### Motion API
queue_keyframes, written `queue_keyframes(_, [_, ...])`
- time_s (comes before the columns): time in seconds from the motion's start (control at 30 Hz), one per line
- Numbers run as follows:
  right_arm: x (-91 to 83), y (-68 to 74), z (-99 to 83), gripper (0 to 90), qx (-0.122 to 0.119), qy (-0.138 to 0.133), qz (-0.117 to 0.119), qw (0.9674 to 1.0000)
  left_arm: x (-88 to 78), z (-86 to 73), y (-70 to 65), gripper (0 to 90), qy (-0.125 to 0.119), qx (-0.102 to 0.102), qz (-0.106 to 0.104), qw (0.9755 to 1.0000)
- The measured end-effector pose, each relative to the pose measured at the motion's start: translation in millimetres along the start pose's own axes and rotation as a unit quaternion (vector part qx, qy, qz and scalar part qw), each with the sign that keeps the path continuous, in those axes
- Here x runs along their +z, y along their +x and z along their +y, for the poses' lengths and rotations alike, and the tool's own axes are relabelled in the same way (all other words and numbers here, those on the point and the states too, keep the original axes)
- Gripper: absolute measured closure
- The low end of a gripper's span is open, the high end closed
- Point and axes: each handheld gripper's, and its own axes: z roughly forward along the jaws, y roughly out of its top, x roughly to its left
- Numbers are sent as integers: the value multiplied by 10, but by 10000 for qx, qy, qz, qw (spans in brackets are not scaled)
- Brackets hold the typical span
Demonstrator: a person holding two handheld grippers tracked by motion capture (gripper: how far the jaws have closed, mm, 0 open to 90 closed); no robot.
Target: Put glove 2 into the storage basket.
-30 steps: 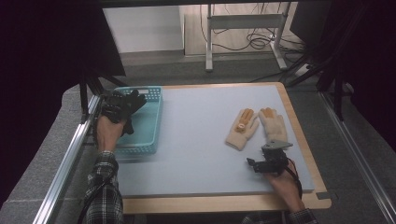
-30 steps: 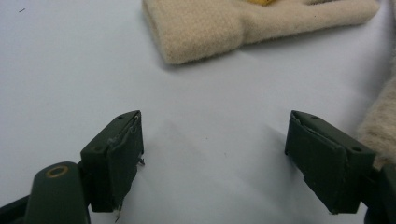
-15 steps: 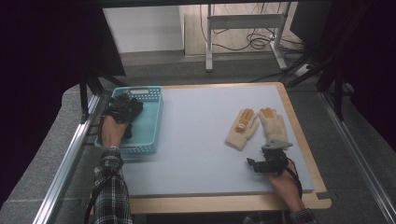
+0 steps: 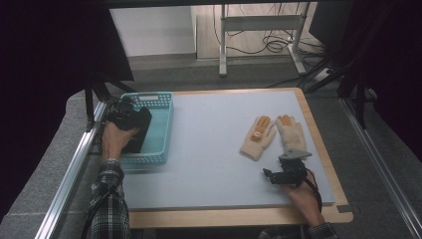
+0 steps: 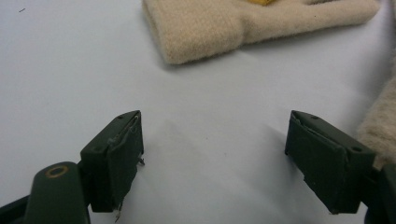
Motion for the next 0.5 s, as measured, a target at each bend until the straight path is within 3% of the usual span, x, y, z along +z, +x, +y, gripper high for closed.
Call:
queue_keyframes(0.07, [0, 0, 0, 190, -1, 0, 0, 10000, -68, -12, -12, 68, -198, -9, -221, 9996])
queue_keyframes(0.2, [0, 0, 0, 190, -2, -1, 0, 10000, -181, -59, -90, 45, -577, -24, -646, 9962])
queue_keyframes(0.3, [0, 0, -1, 190, -9, -1, -4, 10000, -243, -84, -150, 29, -691, 135, -739, 9948])
queue_keyframes(0.5, [0, 1, -1, 190, -10, -1, -4, 10000, -377, -113, -313, 12, -966, 360, -1005, 9896])
